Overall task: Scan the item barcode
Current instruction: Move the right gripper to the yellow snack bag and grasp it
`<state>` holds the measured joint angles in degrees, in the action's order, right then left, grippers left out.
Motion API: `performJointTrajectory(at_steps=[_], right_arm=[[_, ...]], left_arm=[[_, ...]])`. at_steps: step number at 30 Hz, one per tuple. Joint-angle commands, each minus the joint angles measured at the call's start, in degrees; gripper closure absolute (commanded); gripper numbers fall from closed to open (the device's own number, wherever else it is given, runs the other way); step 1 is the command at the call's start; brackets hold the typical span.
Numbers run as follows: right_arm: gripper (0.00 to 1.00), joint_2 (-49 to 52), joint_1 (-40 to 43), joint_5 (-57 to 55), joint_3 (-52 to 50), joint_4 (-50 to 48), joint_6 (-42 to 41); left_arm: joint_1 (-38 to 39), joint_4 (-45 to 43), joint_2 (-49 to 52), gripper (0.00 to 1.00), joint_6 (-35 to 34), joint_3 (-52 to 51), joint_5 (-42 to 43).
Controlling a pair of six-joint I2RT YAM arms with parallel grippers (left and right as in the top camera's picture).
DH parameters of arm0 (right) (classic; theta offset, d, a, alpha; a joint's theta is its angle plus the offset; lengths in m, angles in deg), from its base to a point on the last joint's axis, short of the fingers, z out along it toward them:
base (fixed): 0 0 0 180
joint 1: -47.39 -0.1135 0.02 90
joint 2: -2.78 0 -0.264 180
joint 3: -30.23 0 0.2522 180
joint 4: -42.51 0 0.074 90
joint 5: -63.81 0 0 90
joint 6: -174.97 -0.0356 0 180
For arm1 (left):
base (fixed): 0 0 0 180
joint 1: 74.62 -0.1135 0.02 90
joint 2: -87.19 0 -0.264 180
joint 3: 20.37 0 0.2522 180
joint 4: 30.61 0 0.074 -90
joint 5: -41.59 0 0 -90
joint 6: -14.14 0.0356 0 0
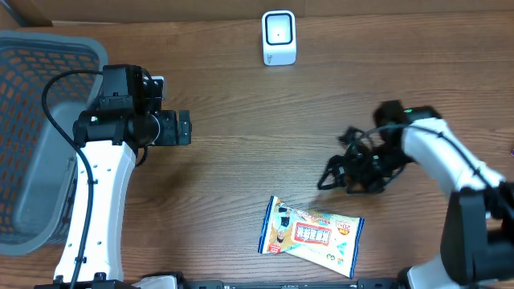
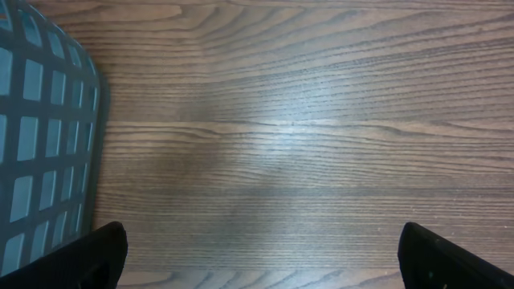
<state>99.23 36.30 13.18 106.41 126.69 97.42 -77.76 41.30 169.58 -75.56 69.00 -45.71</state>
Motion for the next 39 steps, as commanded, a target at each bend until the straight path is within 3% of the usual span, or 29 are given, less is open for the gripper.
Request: performJointTrajectory(at_steps=[1, 8, 14, 21, 31, 33, 39], right_arm=[[0.0, -7.5, -8.2, -8.3, 0.3, -2.1, -3.8], [0.0, -19.5, -29.9, -35.1, -1.6, -4.2, -22.7], [0.0, -20.5, -41.9, -36.7, -11.6, -10.8, -30.5], [0.0, -20.5, -42.4, -38.5, -17.0, -22.6, -28.7], [0.0, -12.9, -42.4, -42.8, -17.2, -24.2, -24.6], [0.09, -10.3, -42.4, -41.6, -17.2, -25.6, -24.4], [0.79, -6.6, -42.4, -36.2, -17.2, -28.0, -24.4]], left_arm=[[-0.2, -0.1, -0.4, 0.0, -0.5, 0.2, -0.3], [-0.2, -0.1, -0.4, 0.0, -0.5, 0.2, -0.3], [-0.2, -0.1, -0.4, 0.0, -0.5, 0.2, -0.3], [-0.2, -0.1, -0.4, 0.0, -0.5, 0.2, -0.3], [-0.2, -0.1, -0.4, 0.0, -0.5, 0.2, -0.3], [-0.2, -0.1, -0.4, 0.0, -0.5, 0.2, -0.3], [-0.2, -0.1, -0.4, 0.0, -0.5, 0.2, -0.3]])
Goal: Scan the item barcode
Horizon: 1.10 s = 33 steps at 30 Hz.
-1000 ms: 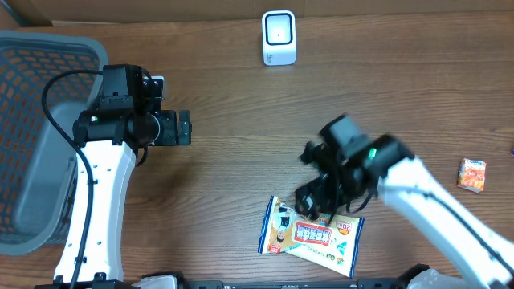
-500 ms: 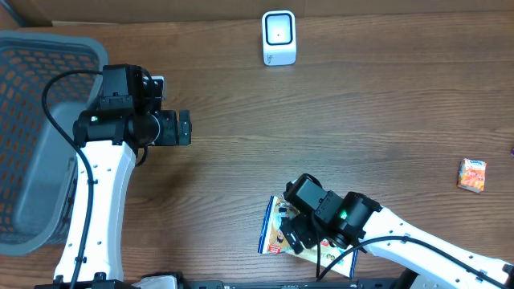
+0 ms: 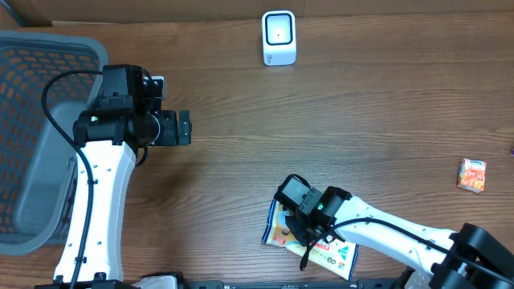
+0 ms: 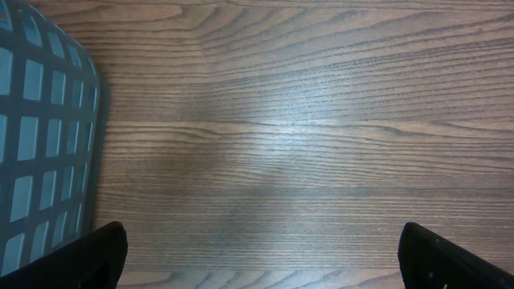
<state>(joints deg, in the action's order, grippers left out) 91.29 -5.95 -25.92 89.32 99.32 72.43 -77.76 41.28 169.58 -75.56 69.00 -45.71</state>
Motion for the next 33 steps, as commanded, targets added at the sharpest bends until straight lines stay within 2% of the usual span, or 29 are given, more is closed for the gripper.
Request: performJointTrajectory(at_steps=[1, 2, 10, 14, 15, 17, 23, 25, 27, 29, 31, 33], right_arm=[[0.87, 1.4, -0.1, 4.2, 0.0, -1.2, 0.6], [0.96, 1.4, -0.1, 5.4, 0.2, -1.6, 0.6], [0.96, 1.3, 1.3, 24.3, 13.2, -4.3, 0.6], [0.96, 1.3, 5.2, 34.6, 17.7, -12.5, -2.2], [0.96, 1.3, 6.7, 35.0, 17.7, -15.2, -6.0], [0.96, 1.7, 9.7, 33.9, 17.7, -17.6, -8.6], [0.96, 4.1, 15.6, 17.8, 17.6, -19.4, -8.8], [0.96, 5.4, 15.7, 23.1, 17.6, -24.4, -6.6], [0.96, 7.1, 15.7, 38.2, 17.6, -34.8, -5.1], [0.96, 8.7, 15.7, 47.3, 17.6, -43.7, -6.4], [0.96, 10.6, 15.7, 50.6, 17.6, -49.1, -10.8], [0.96, 12.3, 15.7, 50.7, 17.5, -49.3, -12.8]], left_arm=[[-0.2, 0.0, -0.4, 0.0, -0.5, 0.2, -0.3], [-0.2, 0.0, -0.4, 0.0, -0.5, 0.2, -0.3], [-0.2, 0.0, -0.4, 0.0, -0.5, 0.2, -0.3], [-0.2, 0.0, -0.4, 0.0, -0.5, 0.2, -0.3], [-0.2, 0.0, -0.4, 0.0, -0.5, 0.2, -0.3], [-0.2, 0.0, -0.4, 0.0, -0.5, 0.2, -0.3], [-0.2, 0.0, -0.4, 0.0, -0.5, 0.2, -0.3], [-0.2, 0.0, -0.4, 0.0, -0.5, 0.2, -0.3], [-0.2, 0.0, -0.4, 0.0, -0.5, 0.2, -0.3], [-0.2, 0.0, -0.4, 0.0, -0.5, 0.2, -0.3], [-0.2, 0.0, -0.4, 0.0, -0.5, 0.2, -0.3], [-0.2, 0.0, -0.4, 0.0, -0.5, 0.2, -0.3]])
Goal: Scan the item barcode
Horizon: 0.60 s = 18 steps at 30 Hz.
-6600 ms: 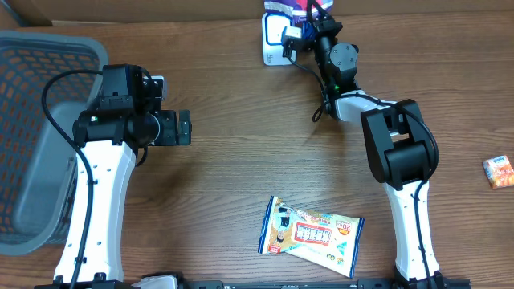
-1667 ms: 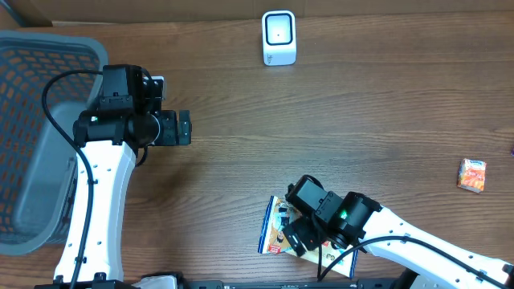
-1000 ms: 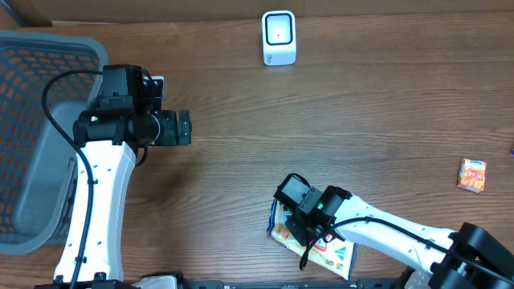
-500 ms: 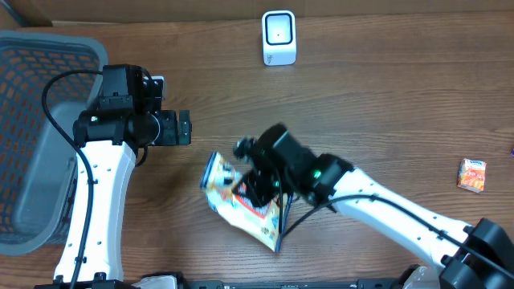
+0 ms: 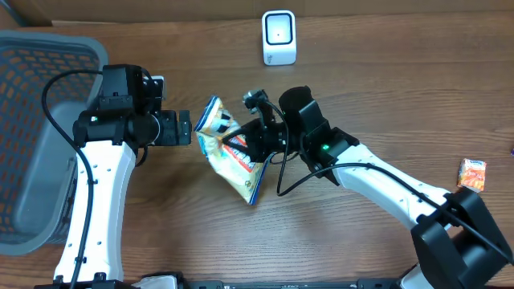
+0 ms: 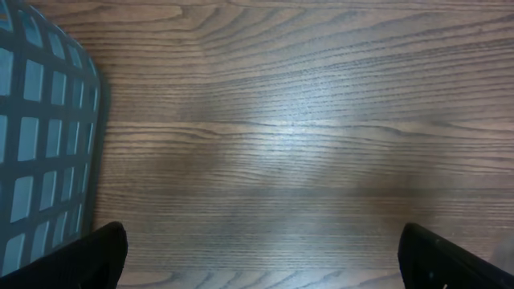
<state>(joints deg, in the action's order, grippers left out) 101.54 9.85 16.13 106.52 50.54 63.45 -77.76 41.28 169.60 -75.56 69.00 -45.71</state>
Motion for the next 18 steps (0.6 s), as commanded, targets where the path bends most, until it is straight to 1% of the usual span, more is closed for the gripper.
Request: performJointTrajectory(at_steps=[1, 2, 4, 6, 7, 8, 9, 11, 16, 17, 18], right_arm=[[0.96, 3.0, -0.1, 8.8, -0.3, -0.5, -3.8], [0.96, 3.7, -0.1, 8.8, -1.0, -0.7, -3.8], [0.96, 5.4, -0.1, 9.3, -4.0, -4.2, -3.5], [0.96, 6.8, 0.0, 12.6, -7.0, -13.4, -3.6], [0.96, 7.8, 0.0, 15.8, -8.8, -21.0, -3.9], [0.96, 8.7, 0.0, 17.3, -9.9, -26.0, -5.1], [0.96, 9.8, 0.0, 17.4, -11.1, -31.2, -8.4], [0.96, 12.5, 0.2, 17.7, -12.1, -37.7, -13.7], [0.96, 19.3, 1.6, 20.3, -12.2, -49.3, -20.7], [0.93, 19.8, 2.1, 21.3, -12.2, -50.8, -20.7], [0.84, 20.0, 3.1, 22.4, -12.2, -51.6, -20.7]], left_arm=[[-0.2, 0.0, -0.4, 0.0, -0.5, 0.2, -0.3], [-0.2, 0.0, -0.4, 0.0, -0.5, 0.2, -0.3], [-0.2, 0.0, -0.4, 0.0, -0.5, 0.2, -0.3], [-0.2, 0.0, -0.4, 0.0, -0.5, 0.2, -0.3], [-0.2, 0.0, -0.4, 0.0, -0.5, 0.2, -0.3], [-0.2, 0.0, -0.4, 0.0, -0.5, 0.2, -0.3], [-0.2, -0.1, -0.4, 0.0, -0.5, 0.2, -0.3], [-0.2, -0.1, -0.4, 0.0, -0.5, 0.2, -0.3], [-0.2, 0.0, -0.4, 0.0, -0.5, 0.2, -0.3], [-0.2, 0.0, -0.4, 0.0, -0.5, 0.2, -0.3], [-0.2, 0.0, -0.4, 0.0, -0.5, 0.2, -0.3]])
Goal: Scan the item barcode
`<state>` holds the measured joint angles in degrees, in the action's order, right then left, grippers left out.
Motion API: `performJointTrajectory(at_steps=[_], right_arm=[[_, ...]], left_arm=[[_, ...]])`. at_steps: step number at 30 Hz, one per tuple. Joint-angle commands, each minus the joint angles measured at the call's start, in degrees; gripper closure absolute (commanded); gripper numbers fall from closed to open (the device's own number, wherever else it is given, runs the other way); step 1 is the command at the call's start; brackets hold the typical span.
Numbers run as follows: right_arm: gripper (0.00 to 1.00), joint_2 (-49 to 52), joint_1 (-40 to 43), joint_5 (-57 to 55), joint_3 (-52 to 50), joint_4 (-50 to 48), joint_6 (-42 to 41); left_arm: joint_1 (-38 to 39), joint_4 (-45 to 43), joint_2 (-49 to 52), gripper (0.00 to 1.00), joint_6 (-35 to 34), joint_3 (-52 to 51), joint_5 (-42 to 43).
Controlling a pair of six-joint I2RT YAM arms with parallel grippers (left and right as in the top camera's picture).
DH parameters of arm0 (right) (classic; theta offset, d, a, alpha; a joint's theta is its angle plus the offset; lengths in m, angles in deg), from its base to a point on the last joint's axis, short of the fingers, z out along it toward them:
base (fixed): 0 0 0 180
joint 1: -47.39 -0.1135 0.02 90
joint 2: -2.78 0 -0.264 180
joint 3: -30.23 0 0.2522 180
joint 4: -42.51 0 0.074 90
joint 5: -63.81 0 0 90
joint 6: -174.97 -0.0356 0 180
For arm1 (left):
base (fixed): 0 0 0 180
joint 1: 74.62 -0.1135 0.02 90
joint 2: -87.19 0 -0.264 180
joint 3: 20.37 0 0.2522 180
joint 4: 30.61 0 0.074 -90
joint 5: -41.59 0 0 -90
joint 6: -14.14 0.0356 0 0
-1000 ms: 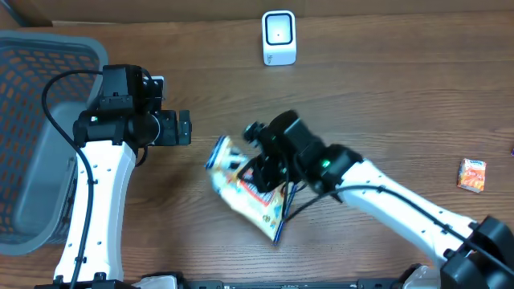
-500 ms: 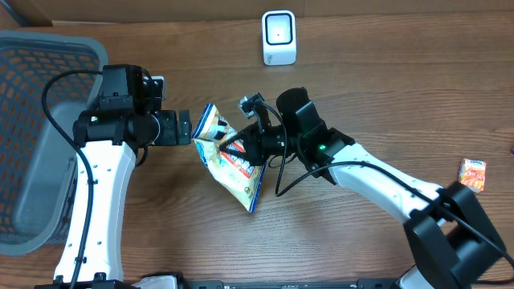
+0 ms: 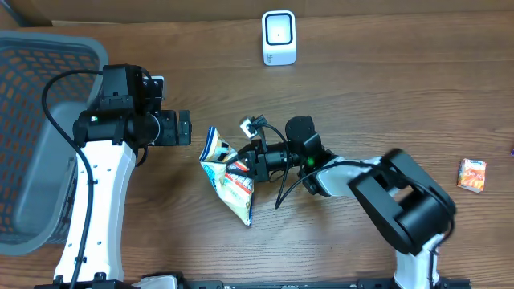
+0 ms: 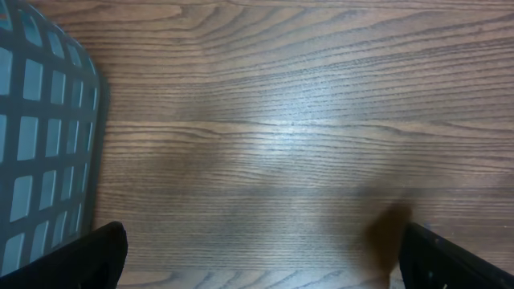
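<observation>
A yellow and white snack bag (image 3: 227, 178) hangs tilted above the middle of the table, and my right gripper (image 3: 252, 159) is shut on its upper right part. The white barcode scanner (image 3: 279, 37) stands at the far edge, well behind the bag. My left gripper (image 3: 185, 127) is left of the bag and apart from it. In the left wrist view that gripper (image 4: 265, 258) is open over bare wood, its dark fingertips (image 4: 96, 253) in the bottom corners with nothing between them.
A grey mesh basket (image 3: 32, 136) fills the left side, and its wall (image 4: 40, 128) shows in the left wrist view. A small orange packet (image 3: 472, 174) lies at the right edge. A dark shadow (image 4: 389, 229) falls on the wood near the left gripper's right finger.
The right gripper and the bag have shifted a little toward the front of the table. A shadow now shows at the lower right of the left wrist view. The left arm has not moved.
The bag lay flat near the front edge with the right gripper off to the right. Then the gripper was down on the bag. Then it held the bag lifted at mid-table beside the left gripper, and now slightly nearer the front.
</observation>
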<state>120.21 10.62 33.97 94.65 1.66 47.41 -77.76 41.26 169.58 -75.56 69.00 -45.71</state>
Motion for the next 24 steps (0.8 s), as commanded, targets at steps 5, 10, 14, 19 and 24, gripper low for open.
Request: performJointTrajectory(at_steps=[5, 10, 14, 19, 24], right_arm=[[0.51, 1.3, 7.6, 9.0, -0.3, -1.2, -4.7], [0.2, 1.3, 13.4, 9.0, -0.3, 4.0, -1.7], [0.0, 1.1, 17.4, 10.1, -0.3, 5.3, -1.4], [0.01, -0.9, 21.1, 9.0, -0.3, 10.5, -3.2], [0.0, -2.8, 21.6, -3.2, -0.5, 38.8, 3.4]], left_arm=[[-0.2, 0.0, -0.4, 0.0, -0.5, 0.2, -0.3], [-0.2, 0.0, -0.4, 0.0, -0.5, 0.2, -0.3], [-0.2, 0.0, -0.4, 0.0, -0.5, 0.2, -0.3], [-0.2, 0.0, -0.4, 0.0, -0.5, 0.2, -0.3], [-0.2, 0.0, -0.4, 0.0, -0.5, 0.2, -0.3]])
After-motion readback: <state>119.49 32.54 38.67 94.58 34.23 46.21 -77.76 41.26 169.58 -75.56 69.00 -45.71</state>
